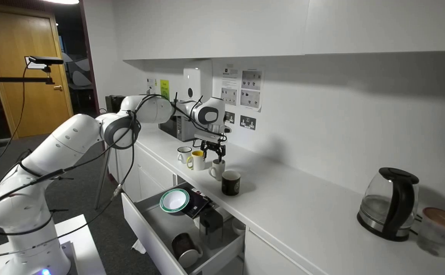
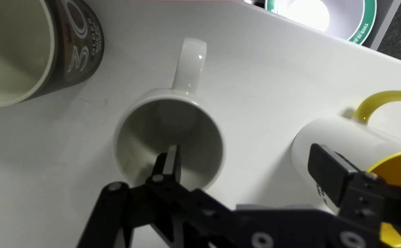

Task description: Move the third mug from the left, closer to the microwave

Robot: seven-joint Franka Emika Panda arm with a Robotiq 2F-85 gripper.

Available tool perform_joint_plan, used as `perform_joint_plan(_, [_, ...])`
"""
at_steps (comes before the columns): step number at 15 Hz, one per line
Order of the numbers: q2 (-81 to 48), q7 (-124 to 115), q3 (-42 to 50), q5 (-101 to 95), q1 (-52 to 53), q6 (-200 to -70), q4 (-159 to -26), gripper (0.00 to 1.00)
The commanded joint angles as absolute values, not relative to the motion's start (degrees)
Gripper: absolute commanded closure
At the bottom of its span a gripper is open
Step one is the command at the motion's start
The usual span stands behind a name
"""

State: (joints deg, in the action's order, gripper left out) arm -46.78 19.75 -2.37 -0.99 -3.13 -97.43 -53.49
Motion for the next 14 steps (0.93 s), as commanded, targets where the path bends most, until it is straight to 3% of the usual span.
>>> perform_joint_plan(1, [-49.77,21.65,-3.34,0.18,-3.81,-94.2,-48.48,0.0])
perform_joint_plan(3, [-50.53,21.68,-3.47,0.17,-3.82,-93.82,-47.79,0.0])
perform_joint_plan(4, [-50.83,21.75,-3.51,0.13,-3.84,-93.69,-47.43,0.05])
perform_joint_plan(5, [-51.11,21.72,-3.5,0.08,-3.81,-93.48,-47.06,0.22])
perform_joint_plan(8, [-51.66,21.89,-3.49,-0.1,-3.71,-92.91,-46.05,0.36])
perform_joint_plan(14, [-51.91,22.42,-3.3,-0.54,-3.48,-90.43,-44.52,0.84])
